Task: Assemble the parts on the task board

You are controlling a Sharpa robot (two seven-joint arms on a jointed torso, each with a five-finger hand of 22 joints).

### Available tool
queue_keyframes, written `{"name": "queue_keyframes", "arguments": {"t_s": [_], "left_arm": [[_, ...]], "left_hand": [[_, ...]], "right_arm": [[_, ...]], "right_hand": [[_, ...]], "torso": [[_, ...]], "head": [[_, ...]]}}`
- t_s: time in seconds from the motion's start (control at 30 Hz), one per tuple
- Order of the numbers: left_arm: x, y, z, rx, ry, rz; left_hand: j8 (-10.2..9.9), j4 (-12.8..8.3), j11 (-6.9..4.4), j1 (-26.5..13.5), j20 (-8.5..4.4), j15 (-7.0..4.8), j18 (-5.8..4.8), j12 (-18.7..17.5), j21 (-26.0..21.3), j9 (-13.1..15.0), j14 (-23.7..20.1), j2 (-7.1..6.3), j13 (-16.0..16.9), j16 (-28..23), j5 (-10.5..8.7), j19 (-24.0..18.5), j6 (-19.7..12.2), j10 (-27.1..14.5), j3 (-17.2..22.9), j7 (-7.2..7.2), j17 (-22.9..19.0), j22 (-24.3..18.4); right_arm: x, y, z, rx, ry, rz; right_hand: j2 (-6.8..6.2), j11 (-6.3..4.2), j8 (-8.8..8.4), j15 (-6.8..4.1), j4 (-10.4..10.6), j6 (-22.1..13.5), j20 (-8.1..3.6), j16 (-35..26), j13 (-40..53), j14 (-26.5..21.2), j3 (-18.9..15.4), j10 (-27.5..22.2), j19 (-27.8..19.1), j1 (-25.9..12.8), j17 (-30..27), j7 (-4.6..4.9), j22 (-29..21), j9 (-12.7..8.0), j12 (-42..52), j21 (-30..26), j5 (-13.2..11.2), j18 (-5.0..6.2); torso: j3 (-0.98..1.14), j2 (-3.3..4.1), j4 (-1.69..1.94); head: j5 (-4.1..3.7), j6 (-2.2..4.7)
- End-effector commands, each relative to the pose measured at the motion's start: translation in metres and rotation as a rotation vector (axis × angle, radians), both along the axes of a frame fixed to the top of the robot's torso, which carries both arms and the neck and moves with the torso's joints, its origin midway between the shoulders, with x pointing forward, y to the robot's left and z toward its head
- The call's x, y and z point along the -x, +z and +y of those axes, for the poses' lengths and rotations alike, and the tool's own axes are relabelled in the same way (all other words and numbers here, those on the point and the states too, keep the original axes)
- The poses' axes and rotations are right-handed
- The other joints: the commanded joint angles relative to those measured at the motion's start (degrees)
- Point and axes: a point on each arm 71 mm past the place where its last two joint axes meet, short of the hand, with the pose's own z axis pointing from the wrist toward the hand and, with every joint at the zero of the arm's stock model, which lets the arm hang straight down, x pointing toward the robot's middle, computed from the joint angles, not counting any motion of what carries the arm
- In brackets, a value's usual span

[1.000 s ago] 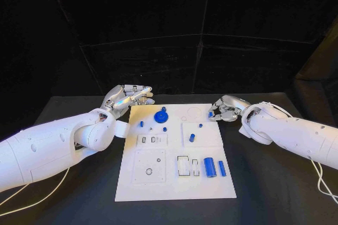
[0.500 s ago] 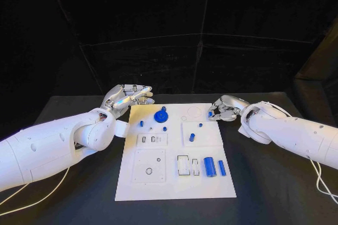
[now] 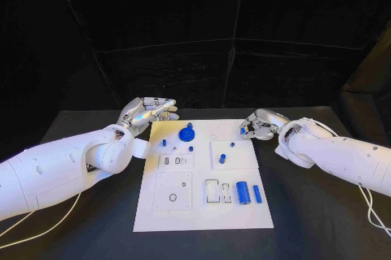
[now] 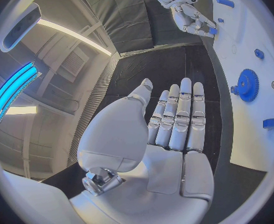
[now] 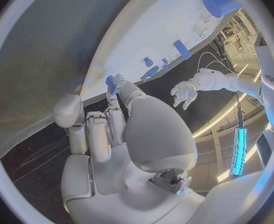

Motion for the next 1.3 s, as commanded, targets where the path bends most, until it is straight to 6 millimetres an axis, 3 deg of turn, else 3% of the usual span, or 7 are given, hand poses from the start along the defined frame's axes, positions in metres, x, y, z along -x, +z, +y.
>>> {"name": "queue_keyframes", "arguments": {"t_s": [0.03, 0.3, 0.6, 0.73, 1.0, 1.23, 1.3], "left_arm": [[0.0, 0.001, 0.0, 0.001, -0.01, -0.004], [-0.001, 0.001, 0.001, 0.0, -0.007, -0.005], [-0.004, 0.0, 0.002, -0.001, -0.004, -0.005], [-0.004, 0.0, 0.001, 0.0, -0.011, -0.003], [-0.005, 0.0, -0.001, 0.001, -0.017, 0.0], [-0.006, 0.0, -0.002, 0.0, -0.014, -0.003], [-0.006, 0.0, -0.002, 0.0, -0.014, -0.003]], "left_hand": [[-0.2, -0.3, 0.36, -0.2, 0.08, 0.29, 0.85, -0.3, -0.3, -0.1, 0.2, 0.45, -0.1, -0.4, 0.13, 0.4, 0.2, -0.2, 0.0, 0.35, 0.1, -0.1], [-0.3, -0.4, 0.42, -0.2, 0.1, 0.33, 0.85, -0.4, -0.3, -0.1, 0.2, 0.48, -0.1, -0.5, 0.13, 0.4, 0.2, -0.2, 0.0, 0.41, 0.1, -0.1], [-0.3, -0.6, -0.17, -0.4, -0.41, -0.39, 0.99, -0.5, 0.4, 0.0, 2.5, 0.87, 0.0, 0.4, 0.14, 2.1, 0.9, 0.6, 0.2, -0.31, 0.9, 0.1], [-0.2, -0.6, -0.5, -0.6, -0.79, -0.76, 0.96, -0.5, 0.7, 0.0, 3.3, 1.18, 0.0, 0.6, 0.14, 2.9, 1.6, 1.3, 0.3, -0.62, 1.3, 0.1], [-0.2, -0.6, -0.6, -0.7, -1.02, -0.96, 0.94, -0.6, 0.9, 0.0, 4.0, 1.22, 0.0, 0.7, 0.13, 3.5, 2.1, 1.8, 0.4, -0.59, 1.6, 0.2], [-0.2, -0.6, -0.59, -0.8, -1.03, -0.98, 0.94, -0.6, 0.9, 0.0, 4.0, 1.2, 0.0, 0.8, 0.13, 3.5, 2.1, 1.8, 0.3, -0.57, 1.6, 0.2], [-0.2, -0.6, -0.59, -0.8, -1.04, -0.98, 0.94, -0.6, 0.9, 0.0, 4.0, 1.19, 0.0, 0.8, 0.13, 3.5, 2.1, 1.8, 0.3, -0.56, 1.6, 0.2]], "right_arm": [[0.006, 0.009, 0.004, -0.036, -0.024, -0.055], [0.03, 0.024, 0.036, -0.091, 0.009, -0.036], [0.051, 0.033, 0.101, -0.082, 0.105, -0.012], [0.053, 0.031, 0.129, -0.059, 0.132, 0.009], [0.055, 0.021, 0.167, -0.022, 0.169, 0.033], [0.06, 0.005, 0.191, 0.032, 0.209, 0.045], [0.062, 0.0, 0.195, 0.044, 0.214, 0.05]], "right_hand": [[0.9, -0.5, 0.18, -0.28, 0.0, 0.6, -0.48, 0.2, 2.8, 5.4, 0.5, -0.1, -0.1, -0.2, 12.2, -0.2, 0.0, 0.1, 0.0, 0.3, 0.2, -0.46], [0.66, -0.54, 0.12, -0.31, 0.0, 0.8, -0.52, 0.2, 2.9, 5.4, 1.4, 0.0, -0.1, -1.3, 12.2, -0.27, 0.1, 0.1, 0.0, 0.3, -0.3, -0.48], [0.62, -0.56, 0.07, -0.33, 0.1, 0.8, -0.53, 0.1, 2.7, 5.4, 1.7, -0.1, -0.1, -1.6, 12.0, -0.28, 0.0, 0.0, -0.2, 0.2, -0.4, -0.46], [0.63, -0.53, -0.13, -0.32, 0.1, 0.5, -0.54, 0.1, 2.5, 5.3, 2.4, -0.2, -0.2, -2.0, 11.8, -0.22, -0.2, 0.0, -0.4, 0.1, -0.8, -0.44], [0.3, -0.5, -0.19, -0.3, 0.0, 0.5, -0.53, 0.0, 2.5, 5.3, 2.7, -0.2, -0.2, -2.4, 11.7, -0.2, -0.3, 0.0, -0.4, 0.0, -1.0, -0.42], [0.09, -0.49, -0.21, -0.29, 0.1, 0.6, -0.52, 0.0, 2.5, 5.3, 2.8, -0.2, -0.2, -2.7, 11.7, -0.19, -0.3, 0.0, -0.4, 0.0, -1.0, -0.42], [0.09, -0.49, -0.21, -0.29, 0.1, 0.6, -0.52, 0.0, 2.5, 5.3, 2.8, -0.2, -0.2, -2.7, 11.7, -0.19, -0.3, 0.0, -0.4, 0.0, -1.0, -0.42]], "torso": [[-0.17, -0.14, 0.05], [-0.47, -0.86, 0.2], [-1.13, -2.04, 0.44], [-1.45, -2.54, 0.98], [-1.93, -3.07, 1.31], [-2.03, -3.12, 1.4], [-1.94, -3.03, 1.45]], "head": [[-0.13, -0.02], [0.03, -0.68], [0.55, -1.95], [0.69, -2.57], [1.48, -2.9], [1.77, -3.14], [1.84, -3.16]]}}
